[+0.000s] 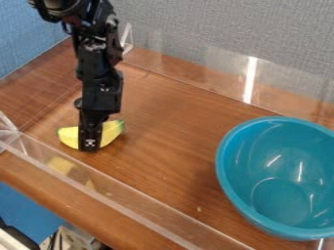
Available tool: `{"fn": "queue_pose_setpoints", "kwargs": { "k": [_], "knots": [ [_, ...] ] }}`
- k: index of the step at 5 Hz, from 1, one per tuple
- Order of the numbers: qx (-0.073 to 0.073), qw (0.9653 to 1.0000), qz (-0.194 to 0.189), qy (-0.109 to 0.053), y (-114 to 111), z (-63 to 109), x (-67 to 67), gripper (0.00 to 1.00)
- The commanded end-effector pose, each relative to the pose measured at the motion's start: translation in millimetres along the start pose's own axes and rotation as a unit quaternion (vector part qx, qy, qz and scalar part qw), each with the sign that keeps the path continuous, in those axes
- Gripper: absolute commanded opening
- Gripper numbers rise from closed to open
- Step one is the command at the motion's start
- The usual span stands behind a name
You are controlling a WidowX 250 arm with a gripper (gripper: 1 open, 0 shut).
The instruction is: Put the yellow object in the blue bowl
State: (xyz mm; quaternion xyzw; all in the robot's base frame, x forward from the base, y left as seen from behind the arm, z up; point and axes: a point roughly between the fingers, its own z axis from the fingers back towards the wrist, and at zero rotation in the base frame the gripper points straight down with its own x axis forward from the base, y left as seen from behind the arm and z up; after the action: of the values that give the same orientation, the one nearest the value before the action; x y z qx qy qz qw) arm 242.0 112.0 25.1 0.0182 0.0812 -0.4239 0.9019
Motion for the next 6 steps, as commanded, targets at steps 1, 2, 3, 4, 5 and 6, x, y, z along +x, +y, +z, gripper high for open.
{"fn": "queue_pose_setpoints", "kwargs": {
  "k": [1,2,3,4,5,6],
  "knots": [
    [0.016,0.9993,-0.034,-0.002,12,2.8,-1.1,0.0],
    [0.019,0.9974,-0.07,-0.003,15,1.2,1.1,0.0],
    [0.017,0.9977,-0.065,-0.005,18,-0.6,-1.1,0.0],
    [0.012,0.9983,-0.056,-0.007,19,-2.3,-3.9,0.0],
    [0.009,0.9979,-0.064,-0.009,12,0.4,1.3,0.0],
    [0.006,0.9974,-0.072,-0.01,5,4.0,6.5,0.0]
  ]
}}
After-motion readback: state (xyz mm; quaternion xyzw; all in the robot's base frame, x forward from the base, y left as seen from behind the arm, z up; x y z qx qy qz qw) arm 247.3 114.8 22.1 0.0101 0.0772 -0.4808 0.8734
